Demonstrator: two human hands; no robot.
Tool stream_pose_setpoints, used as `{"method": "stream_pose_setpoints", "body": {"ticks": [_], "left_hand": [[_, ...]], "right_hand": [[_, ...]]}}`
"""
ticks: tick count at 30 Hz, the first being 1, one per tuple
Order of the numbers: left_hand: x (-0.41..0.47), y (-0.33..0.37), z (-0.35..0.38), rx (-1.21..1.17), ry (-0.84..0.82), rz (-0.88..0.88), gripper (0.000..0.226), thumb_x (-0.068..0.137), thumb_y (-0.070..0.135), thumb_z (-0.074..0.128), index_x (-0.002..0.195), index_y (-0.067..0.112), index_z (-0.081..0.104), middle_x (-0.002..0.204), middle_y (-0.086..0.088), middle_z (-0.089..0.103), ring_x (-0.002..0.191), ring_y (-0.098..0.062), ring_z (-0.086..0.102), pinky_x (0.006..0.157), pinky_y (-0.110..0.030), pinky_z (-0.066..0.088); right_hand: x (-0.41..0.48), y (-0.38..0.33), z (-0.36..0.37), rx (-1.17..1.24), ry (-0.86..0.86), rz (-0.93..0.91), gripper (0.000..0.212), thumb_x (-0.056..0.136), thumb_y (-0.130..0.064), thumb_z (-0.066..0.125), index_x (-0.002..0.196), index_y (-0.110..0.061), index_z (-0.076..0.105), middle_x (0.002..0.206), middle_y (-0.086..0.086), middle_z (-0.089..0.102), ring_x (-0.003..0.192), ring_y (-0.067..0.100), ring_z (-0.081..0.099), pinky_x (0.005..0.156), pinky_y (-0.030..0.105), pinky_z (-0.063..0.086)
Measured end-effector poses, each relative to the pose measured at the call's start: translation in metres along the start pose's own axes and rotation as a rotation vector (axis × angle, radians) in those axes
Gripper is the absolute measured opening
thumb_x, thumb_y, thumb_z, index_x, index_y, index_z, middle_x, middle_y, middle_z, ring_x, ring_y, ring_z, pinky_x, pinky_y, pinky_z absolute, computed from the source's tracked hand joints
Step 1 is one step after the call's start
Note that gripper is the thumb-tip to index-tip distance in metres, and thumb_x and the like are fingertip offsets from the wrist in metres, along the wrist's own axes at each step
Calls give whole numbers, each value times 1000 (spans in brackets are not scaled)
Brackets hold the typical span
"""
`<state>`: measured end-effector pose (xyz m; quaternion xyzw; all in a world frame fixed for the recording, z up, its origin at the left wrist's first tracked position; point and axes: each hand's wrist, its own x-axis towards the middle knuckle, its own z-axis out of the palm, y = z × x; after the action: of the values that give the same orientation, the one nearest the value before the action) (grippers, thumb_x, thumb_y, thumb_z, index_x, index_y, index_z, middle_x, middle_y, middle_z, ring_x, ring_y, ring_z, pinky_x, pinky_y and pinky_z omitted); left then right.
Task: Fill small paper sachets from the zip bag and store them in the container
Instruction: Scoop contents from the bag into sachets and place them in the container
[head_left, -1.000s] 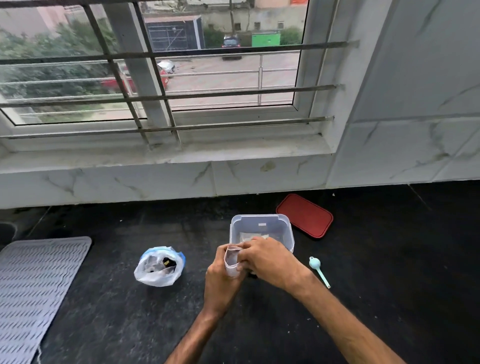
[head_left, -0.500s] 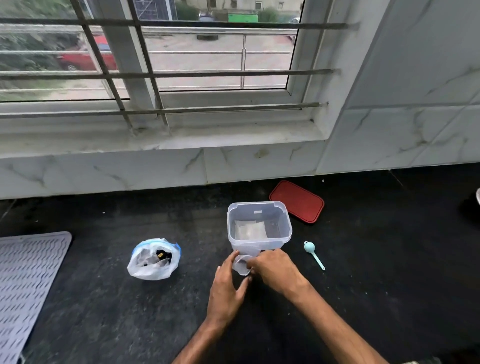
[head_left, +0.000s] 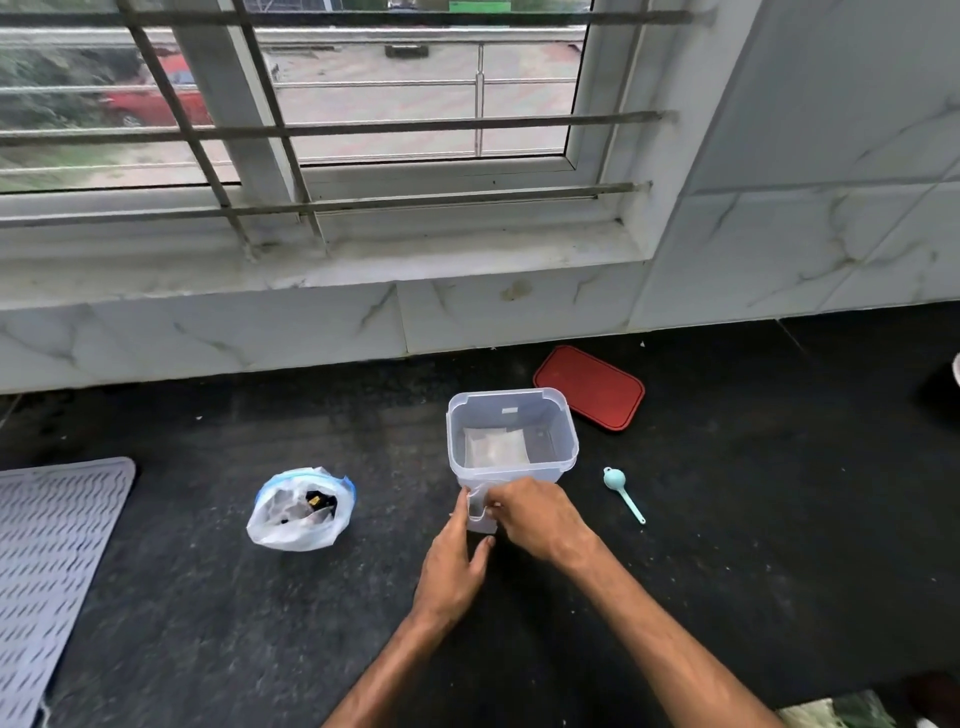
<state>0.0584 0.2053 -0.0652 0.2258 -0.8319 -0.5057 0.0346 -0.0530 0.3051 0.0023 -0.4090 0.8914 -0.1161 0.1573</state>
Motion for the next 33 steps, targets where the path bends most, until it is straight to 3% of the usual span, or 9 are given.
{"method": "stream_pose_setpoints", "body": {"ticks": [7, 11, 15, 21, 28, 33], "left_hand": [[0, 1, -3, -18, 35, -25, 67, 91, 11, 59, 146, 38, 31, 132, 19, 59, 119, 3, 56, 103, -26, 47], [-2, -4, -3, 47, 66, -84, 71, 95, 16, 57, 155, 20, 20, 154, 6, 38, 139, -11, 40, 112, -24, 32], [-7, -2, -4, 69, 127, -99, 71, 96, 16, 56, 155, 15, 18, 159, 1, 27, 145, -13, 29, 114, -24, 24], [-7, 23, -13, 131, 387, 100, 72, 90, 4, 61, 152, 16, 27, 158, 6, 27, 145, -7, 27, 117, -28, 27], [3, 66, 11, 239, 369, 368, 63, 91, 10, 62, 148, 16, 37, 155, 3, 36, 143, -7, 32, 116, -26, 29], [4, 68, 33, 311, 336, 369, 60, 88, 9, 63, 144, 16, 43, 148, 4, 47, 136, -11, 44, 111, -34, 41]], "right_hand": [[2, 9, -1, 17, 29, 8, 17, 93, -30, 58, 107, -27, 69, 102, 3, 72, 96, 24, 67, 78, 33, 51], [4, 17, -5, 71, 8, 57, 15, 93, -34, 59, 105, -29, 68, 101, 3, 72, 94, 23, 68, 81, 35, 54], [1, 20, -8, 111, 13, 52, 21, 92, -35, 62, 112, -36, 67, 111, 1, 71, 102, 21, 67, 86, 33, 51], [-11, 35, -20, 99, 95, 69, 30, 91, -41, 61, 122, -42, 62, 116, -5, 71, 111, 16, 64, 94, 38, 51], [-28, 104, -25, 214, 385, 414, 13, 88, -41, 64, 98, -34, 69, 93, -9, 75, 88, 19, 70, 77, 36, 57], [-25, 149, 0, 113, 281, 606, 21, 88, -40, 62, 99, -23, 68, 99, 2, 71, 95, 26, 67, 77, 35, 52]]}}
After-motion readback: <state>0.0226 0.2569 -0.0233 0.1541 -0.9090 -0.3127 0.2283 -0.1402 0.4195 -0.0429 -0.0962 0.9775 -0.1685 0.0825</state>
